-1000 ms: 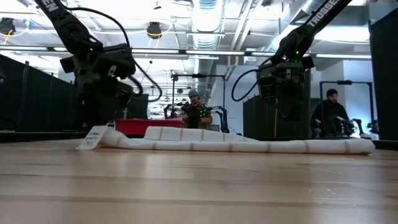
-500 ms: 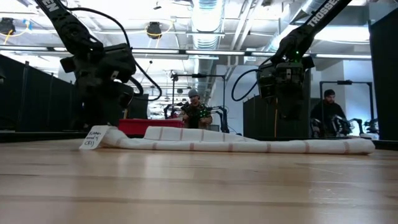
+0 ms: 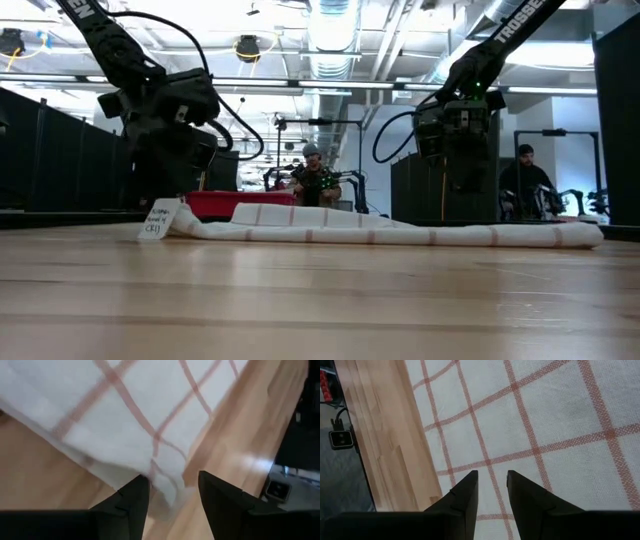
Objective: Roll towel
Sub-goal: Fold the white striped towel
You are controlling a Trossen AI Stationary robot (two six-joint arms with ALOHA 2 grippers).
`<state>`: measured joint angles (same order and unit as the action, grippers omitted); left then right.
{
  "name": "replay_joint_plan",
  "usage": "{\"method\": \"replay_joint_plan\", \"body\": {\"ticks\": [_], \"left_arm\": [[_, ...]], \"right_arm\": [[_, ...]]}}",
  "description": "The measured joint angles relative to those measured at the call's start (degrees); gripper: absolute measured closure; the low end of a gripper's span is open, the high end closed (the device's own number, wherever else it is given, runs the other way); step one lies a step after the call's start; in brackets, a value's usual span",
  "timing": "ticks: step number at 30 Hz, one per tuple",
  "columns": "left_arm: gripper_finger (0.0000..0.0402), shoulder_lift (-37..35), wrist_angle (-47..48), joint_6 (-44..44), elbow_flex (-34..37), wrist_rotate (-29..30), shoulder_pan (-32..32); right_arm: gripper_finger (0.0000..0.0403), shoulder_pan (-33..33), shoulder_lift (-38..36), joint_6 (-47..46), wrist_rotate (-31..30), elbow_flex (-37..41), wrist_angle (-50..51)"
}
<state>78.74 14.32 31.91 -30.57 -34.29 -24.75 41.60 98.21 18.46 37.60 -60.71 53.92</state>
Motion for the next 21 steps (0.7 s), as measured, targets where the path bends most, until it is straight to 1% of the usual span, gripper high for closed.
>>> {"method": "replay_joint_plan", "body": {"ticks": [4,6,9,19,21], "left_arm": [[0.0247,0.0,-1.08,0.28,0.0,0.24,0.0],[0.0247,0.0,-0.93,-0.36,0.0,0.58,0.09],[0.0254,0.0,-0.97,-1.32,0.0,2.77,1.11],[0.0389,0.0,-1.23,-2.38,0.0,4.99,2.4],[0.0398,0.0,-1.06,-2.8,0.0,5.07,2.48]], "right_arm": [[0.031,-0.21,0.0,-0.5,-0.18,0.0,-2.21],[0.031,-0.41,0.0,-1.83,-1.0,0.0,-4.56],[0.031,-0.95,0.0,-3.78,-3.45,0.0,-7.9],[0.031,-1.99,0.0,-7.88,-14.15,-0.02,-16.27],[0.031,-2.17,0.0,-8.02,-17.74,-0.02,-17.47]]}}
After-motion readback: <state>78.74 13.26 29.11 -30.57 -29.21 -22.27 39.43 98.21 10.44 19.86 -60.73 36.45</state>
